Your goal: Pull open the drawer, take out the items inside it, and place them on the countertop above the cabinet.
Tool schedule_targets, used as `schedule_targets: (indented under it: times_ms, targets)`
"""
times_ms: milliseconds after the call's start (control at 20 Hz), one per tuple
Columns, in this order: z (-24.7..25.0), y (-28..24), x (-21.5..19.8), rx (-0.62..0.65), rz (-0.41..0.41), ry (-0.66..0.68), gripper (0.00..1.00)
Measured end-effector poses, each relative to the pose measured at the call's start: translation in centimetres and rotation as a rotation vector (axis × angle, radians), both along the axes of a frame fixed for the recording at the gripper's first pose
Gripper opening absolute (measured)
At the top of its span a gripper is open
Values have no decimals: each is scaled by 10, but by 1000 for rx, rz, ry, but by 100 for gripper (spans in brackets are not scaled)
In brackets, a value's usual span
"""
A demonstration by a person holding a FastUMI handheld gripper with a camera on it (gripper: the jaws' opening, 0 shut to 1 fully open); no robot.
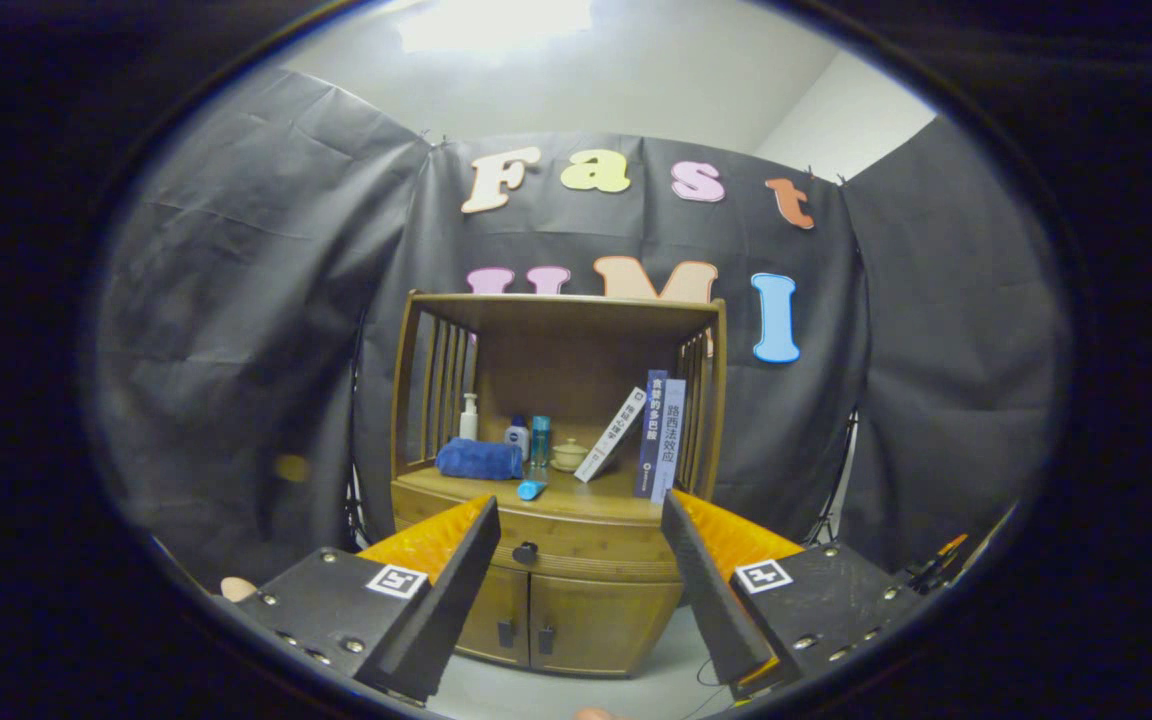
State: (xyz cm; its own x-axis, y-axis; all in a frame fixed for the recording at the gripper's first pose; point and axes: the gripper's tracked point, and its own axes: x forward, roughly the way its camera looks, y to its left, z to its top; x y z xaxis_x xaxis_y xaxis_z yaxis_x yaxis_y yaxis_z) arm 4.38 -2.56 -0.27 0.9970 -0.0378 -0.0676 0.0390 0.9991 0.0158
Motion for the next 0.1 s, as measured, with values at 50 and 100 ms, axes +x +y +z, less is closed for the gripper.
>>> schedule_targets:
  times_ms: [50,100]
  targets:
    - [-4,-1,-1,0,0,1,96]
    - [-5,-2,0,-1,0,2,96]
